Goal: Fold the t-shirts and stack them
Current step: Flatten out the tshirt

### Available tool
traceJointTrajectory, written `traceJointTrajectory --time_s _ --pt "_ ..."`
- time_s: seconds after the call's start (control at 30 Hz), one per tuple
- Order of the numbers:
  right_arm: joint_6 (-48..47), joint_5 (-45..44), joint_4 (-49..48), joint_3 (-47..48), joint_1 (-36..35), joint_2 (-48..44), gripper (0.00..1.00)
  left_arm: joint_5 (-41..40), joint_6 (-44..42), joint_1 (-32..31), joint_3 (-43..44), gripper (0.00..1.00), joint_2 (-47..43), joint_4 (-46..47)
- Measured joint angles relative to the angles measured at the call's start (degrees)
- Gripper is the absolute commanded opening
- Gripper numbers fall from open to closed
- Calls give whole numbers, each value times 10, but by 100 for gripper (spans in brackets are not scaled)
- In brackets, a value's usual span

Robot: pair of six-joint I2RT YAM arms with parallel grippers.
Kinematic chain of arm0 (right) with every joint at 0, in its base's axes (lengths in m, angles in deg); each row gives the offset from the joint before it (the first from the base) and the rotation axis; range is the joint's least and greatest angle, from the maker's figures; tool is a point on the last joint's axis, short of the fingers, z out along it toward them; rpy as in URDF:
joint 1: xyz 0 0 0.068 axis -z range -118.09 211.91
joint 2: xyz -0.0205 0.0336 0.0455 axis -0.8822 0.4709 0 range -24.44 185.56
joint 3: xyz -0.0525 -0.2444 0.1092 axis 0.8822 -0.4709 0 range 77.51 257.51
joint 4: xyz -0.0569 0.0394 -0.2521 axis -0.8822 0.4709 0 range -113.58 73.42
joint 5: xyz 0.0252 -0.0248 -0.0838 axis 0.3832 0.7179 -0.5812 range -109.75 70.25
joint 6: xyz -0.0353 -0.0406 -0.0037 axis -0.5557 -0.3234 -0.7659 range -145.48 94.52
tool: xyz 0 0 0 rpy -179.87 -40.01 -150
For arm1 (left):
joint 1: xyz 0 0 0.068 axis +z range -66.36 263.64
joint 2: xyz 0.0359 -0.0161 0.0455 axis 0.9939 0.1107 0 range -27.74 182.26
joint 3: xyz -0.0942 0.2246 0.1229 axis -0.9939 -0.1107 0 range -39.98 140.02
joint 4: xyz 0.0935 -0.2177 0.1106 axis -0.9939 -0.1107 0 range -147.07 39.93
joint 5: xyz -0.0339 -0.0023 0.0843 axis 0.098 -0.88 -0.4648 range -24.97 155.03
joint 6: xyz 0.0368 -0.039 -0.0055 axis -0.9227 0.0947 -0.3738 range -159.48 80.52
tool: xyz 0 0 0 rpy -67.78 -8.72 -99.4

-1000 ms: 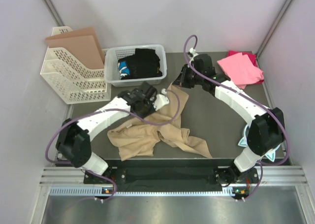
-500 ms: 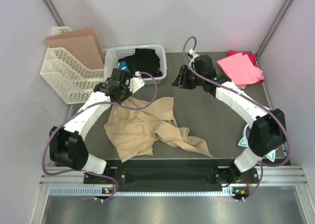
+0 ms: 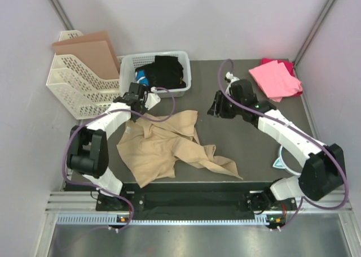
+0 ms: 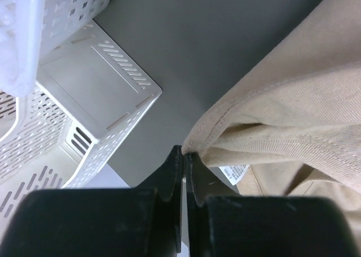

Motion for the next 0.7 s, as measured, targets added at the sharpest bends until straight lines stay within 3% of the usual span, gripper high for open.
traceJointTrajectory --time_s 0.03,0.17,0.47,0.7 --pt "3 -2 3 -19 0 -14 47 1 0 3 -2 21 0 3" --pt "19 -12 17 -121 -3 -83 47 0 -3 26 -4 34 0 14" --pt "57 7 25 -236 -16 -124 47 23 14 60 18 32 -6 -19" --pt "78 57 -10 -244 -32 -120 50 59 35 57 50 30 -35 -46"
